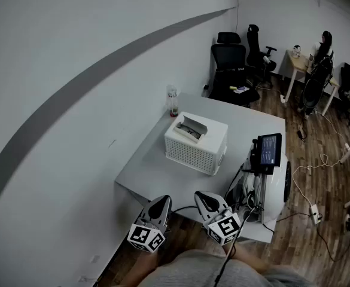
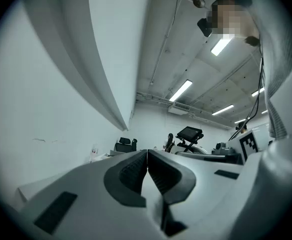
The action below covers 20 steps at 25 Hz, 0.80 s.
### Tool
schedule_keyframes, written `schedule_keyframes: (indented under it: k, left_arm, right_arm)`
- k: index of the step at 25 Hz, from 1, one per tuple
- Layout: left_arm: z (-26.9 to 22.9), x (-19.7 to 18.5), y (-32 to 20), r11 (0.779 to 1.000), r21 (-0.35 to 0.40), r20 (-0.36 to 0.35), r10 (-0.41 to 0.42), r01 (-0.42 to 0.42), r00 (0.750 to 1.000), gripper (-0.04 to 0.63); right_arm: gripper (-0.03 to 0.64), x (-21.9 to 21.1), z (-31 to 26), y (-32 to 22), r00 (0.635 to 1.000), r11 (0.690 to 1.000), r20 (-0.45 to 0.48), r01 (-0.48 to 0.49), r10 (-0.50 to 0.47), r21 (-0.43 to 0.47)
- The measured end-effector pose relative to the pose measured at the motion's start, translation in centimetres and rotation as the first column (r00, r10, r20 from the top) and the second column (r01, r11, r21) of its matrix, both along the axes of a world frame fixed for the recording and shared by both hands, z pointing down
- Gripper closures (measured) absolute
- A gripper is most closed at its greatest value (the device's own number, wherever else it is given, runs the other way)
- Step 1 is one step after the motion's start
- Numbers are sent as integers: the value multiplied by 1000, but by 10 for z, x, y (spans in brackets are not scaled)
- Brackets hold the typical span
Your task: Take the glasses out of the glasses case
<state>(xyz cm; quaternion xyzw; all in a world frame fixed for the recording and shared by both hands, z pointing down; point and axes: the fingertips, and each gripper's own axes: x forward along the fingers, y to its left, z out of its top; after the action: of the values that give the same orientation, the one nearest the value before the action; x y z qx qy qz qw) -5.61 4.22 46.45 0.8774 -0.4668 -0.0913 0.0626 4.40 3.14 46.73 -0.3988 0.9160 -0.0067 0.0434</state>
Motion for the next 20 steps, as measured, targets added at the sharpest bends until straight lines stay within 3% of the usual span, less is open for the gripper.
schedule_keyframes:
  k: [7,12,20]
  left_arm:
    - [3,1,-3,1000,-1,-2,7,-7,1000,583]
    - [5,1,-4,1000,-2,-4,8,-8,1000,583]
    - [4,4,-2,1000,-4,-4,9,-9,1000,583]
  right_arm:
    - [603,0,1,-3,1000,1000,6,-1,1,2]
    - [602,-4,2,0,997,999,64,44,-44,8]
    - [601,-3,-4,2,998,999,47,31,-31,-6]
